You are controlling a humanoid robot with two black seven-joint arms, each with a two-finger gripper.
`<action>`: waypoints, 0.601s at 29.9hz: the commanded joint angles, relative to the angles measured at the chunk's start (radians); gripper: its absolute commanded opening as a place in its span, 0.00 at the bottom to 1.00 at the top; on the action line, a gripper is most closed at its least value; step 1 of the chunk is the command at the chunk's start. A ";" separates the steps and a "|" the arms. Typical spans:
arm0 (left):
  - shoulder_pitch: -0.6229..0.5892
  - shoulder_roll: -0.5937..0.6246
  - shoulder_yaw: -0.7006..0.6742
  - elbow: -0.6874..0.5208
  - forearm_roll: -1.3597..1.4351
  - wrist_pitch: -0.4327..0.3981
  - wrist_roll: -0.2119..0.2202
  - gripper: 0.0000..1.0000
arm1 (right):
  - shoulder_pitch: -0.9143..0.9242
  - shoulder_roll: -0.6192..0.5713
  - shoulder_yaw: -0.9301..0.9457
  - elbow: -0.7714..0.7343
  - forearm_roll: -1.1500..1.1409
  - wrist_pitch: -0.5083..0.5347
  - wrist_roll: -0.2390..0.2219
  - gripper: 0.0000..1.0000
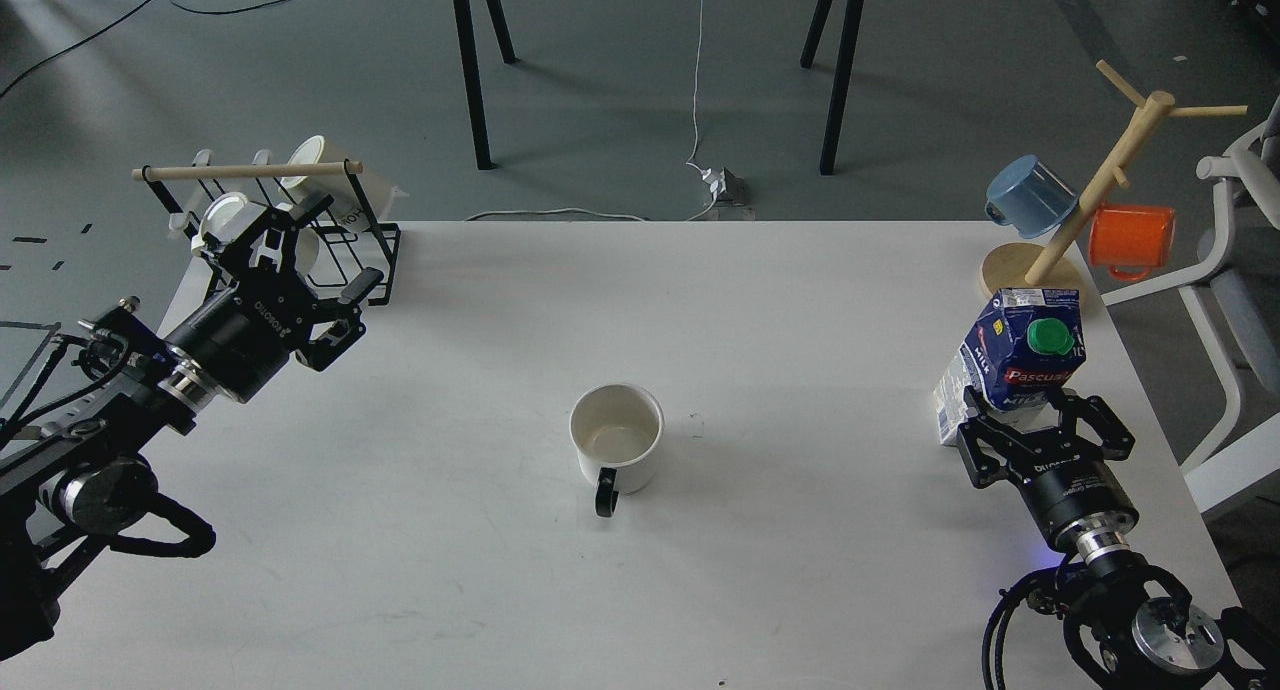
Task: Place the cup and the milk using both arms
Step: 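Grasp the milk carton with the right gripper and lift it, then carry the milk carton beside the white mug and set it down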
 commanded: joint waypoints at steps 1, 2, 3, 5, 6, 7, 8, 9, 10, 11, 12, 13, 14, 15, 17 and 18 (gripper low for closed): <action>0.001 0.001 0.000 0.001 0.000 0.000 0.000 0.97 | 0.006 0.018 -0.002 0.014 -0.001 0.000 -0.001 0.72; 0.002 0.001 0.000 0.001 0.000 0.000 0.000 0.97 | 0.006 0.019 -0.002 0.018 -0.001 0.000 -0.001 0.72; 0.002 0.001 0.000 0.002 0.000 0.000 0.000 0.97 | 0.006 0.021 -0.002 0.022 -0.001 0.000 -0.001 0.72; 0.002 0.001 0.000 0.001 0.000 0.000 0.000 0.97 | 0.006 0.022 -0.003 0.030 -0.001 0.000 -0.001 0.72; 0.002 0.001 0.000 0.002 0.000 0.000 0.000 0.97 | 0.006 0.022 -0.003 0.033 -0.001 0.000 -0.001 0.72; 0.004 0.001 0.002 0.002 0.000 0.000 0.000 0.97 | 0.004 0.022 -0.005 0.042 -0.001 0.000 -0.001 0.72; 0.004 -0.001 0.002 0.006 0.000 0.000 0.000 0.97 | 0.004 0.022 -0.007 0.051 -0.002 0.000 -0.002 0.72; 0.004 -0.001 0.003 0.007 0.000 0.000 0.000 0.97 | 0.004 0.022 -0.007 0.059 -0.002 0.000 -0.002 0.72; 0.005 -0.001 0.005 0.007 0.000 0.000 0.000 0.97 | 0.003 0.024 -0.007 0.065 -0.009 0.000 -0.002 0.72; 0.005 -0.002 0.005 0.009 0.000 0.000 0.000 0.97 | 0.003 0.025 -0.007 0.067 -0.015 0.000 -0.001 0.72; 0.005 -0.003 0.005 0.009 0.000 0.000 0.000 0.97 | 0.003 0.028 -0.007 0.067 -0.019 0.000 -0.001 0.72; 0.005 -0.003 0.006 0.009 0.000 0.000 0.000 0.97 | 0.003 0.035 -0.007 0.067 -0.022 0.000 -0.002 0.72; 0.005 -0.003 0.006 0.009 0.000 0.000 0.000 0.97 | 0.001 0.038 -0.007 0.067 -0.024 0.000 -0.002 0.72; 0.005 -0.003 0.005 0.009 0.000 0.000 0.000 0.97 | 0.000 0.039 -0.007 0.068 -0.024 0.000 -0.002 0.71; 0.005 -0.003 0.005 0.010 0.000 0.000 0.000 0.97 | -0.003 0.041 -0.007 0.070 -0.024 0.000 -0.002 0.69; 0.005 -0.001 0.005 0.012 0.000 0.000 0.000 0.97 | -0.003 0.041 -0.007 0.070 -0.024 0.000 -0.002 0.67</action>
